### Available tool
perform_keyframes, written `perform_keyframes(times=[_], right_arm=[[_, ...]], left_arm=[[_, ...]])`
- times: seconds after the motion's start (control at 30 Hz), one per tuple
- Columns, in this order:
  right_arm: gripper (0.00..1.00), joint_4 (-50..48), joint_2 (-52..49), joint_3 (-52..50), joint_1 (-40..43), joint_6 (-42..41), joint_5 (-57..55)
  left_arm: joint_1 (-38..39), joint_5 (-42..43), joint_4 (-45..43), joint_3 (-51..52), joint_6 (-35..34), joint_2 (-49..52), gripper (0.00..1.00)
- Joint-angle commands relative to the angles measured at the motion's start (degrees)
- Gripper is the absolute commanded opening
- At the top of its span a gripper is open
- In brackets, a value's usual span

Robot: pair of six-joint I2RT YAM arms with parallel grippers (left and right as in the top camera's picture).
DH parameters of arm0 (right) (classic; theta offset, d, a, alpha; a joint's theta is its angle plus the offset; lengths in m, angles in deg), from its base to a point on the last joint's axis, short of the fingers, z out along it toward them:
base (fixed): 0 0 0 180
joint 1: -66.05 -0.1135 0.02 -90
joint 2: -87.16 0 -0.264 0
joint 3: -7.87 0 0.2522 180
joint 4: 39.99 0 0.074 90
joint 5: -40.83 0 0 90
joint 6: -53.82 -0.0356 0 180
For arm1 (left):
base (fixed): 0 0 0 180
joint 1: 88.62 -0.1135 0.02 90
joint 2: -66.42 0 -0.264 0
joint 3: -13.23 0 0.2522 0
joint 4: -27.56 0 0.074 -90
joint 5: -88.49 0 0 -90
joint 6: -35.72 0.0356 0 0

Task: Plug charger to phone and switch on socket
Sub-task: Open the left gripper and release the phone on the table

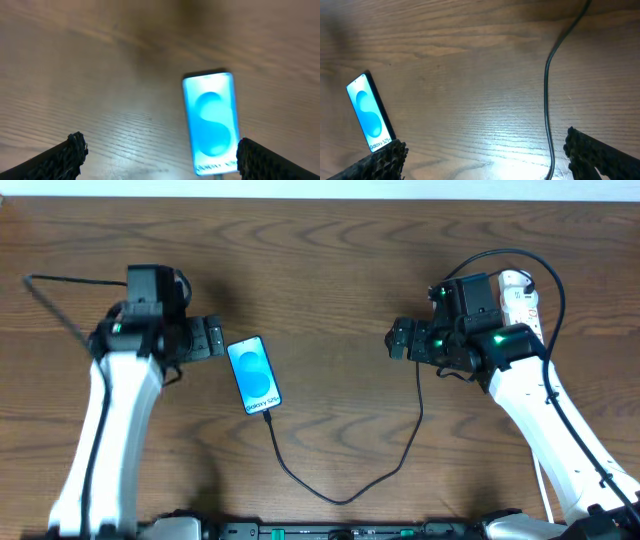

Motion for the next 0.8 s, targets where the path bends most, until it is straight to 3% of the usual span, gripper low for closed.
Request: perform_keyframes(times=[0.0, 0.23, 0.77], right_arm=[[0.99, 0.02, 0.61, 0.09, -0.28, 0.61, -0.52], [0.99, 0.00, 0.61, 0.09, -0.28, 0.59, -0.50], [0.99, 0.02, 0.61, 0.11, -0.24, 0.63, -0.50]], left_arm=[[3.32, -1.36, 1.14, -0.72, 2.25, -7.54, 0.97], [4.98, -1.36, 1.16, -0.72, 2.23, -17.35, 0.98], [4.98, -1.36, 1.20, -0.72, 2.23, -16.81, 0.98]])
